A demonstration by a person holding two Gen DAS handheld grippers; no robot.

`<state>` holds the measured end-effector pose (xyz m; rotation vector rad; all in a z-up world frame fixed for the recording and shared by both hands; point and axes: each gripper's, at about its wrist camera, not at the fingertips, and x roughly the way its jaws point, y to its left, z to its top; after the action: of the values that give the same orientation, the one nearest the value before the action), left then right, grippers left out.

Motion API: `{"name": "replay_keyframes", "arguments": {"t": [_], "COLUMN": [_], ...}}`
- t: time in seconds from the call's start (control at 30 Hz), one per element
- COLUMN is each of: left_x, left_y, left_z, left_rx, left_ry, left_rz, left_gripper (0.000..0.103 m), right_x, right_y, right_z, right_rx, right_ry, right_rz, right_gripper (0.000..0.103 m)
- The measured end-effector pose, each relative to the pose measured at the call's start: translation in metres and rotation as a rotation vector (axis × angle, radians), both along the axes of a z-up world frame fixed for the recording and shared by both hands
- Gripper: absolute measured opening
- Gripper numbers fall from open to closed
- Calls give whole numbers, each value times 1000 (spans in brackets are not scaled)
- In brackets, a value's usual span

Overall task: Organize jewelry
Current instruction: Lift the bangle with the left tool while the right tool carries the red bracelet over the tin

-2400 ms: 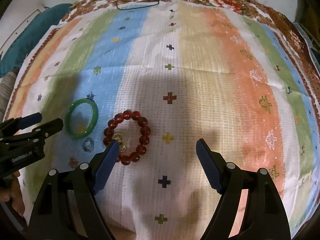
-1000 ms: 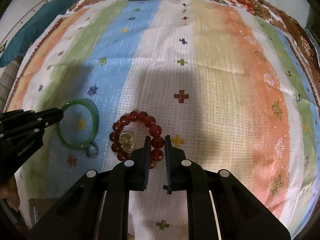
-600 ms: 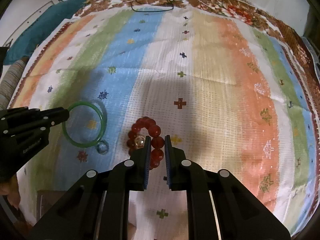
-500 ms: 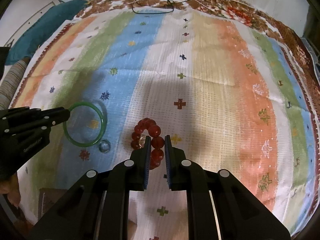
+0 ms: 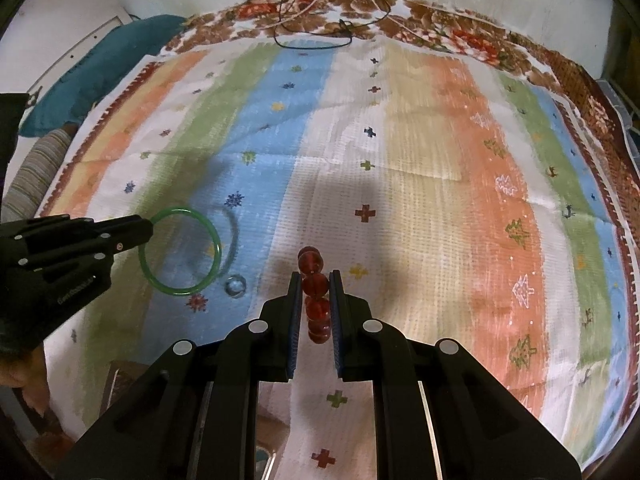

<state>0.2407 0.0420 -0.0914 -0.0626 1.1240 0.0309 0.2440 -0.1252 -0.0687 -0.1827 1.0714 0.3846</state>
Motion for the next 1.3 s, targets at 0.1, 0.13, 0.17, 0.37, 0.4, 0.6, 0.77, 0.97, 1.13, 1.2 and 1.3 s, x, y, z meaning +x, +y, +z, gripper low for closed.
{"name": "replay_keyframes", "arguments": {"t": [0.1, 0.13, 0.17, 0.37, 0.4, 0.6, 0.77, 0.97, 1.13, 1.2, 1.3], "left_x": [-4, -5, -7, -16, -17, -31, -40, -54, -69, -74, -82], "left_y": [-2, -2, -3, -7, -7, -8, -8, -10, -15, -16, -16], "left_z": [3, 5, 7, 17, 18, 28, 37, 48, 58, 61, 66], "left_rx": [-6, -6, -4, -6, -6, -10, -29, -63, -87, -94, -109], "left_ry": [-3, -6, -11, -31, -32, -56, -76, -99, -126, -134, -146], "left_rz": [-1, -1, -2, -8, -9, -4, -6, -7, -21, -25, -25], "left_gripper": [8, 8, 8, 8, 8, 8, 8, 8, 8, 8, 8], "right_x": [-4, -6, -8, -15, -16, -24, -34, -47, -57, -62, -69], "right_y": [1, 2, 2, 1, 0, -3, -4, -9, -12, -13, -14], "right_z": [2, 3, 4, 8, 8, 12, 20, 30, 41, 45, 49], "right_rx": [4, 6, 6, 15, 16, 27, 31, 62, 85, 91, 96], "right_ry": [-2, -3, -4, -10, -11, -17, -41, -61, -85, -95, -107], "right_rz": [6, 9, 11, 13, 13, 11, 13, 8, 11, 14, 20], "right_gripper": [14, 14, 14, 14, 14, 14, 14, 14, 14, 14, 14]}}
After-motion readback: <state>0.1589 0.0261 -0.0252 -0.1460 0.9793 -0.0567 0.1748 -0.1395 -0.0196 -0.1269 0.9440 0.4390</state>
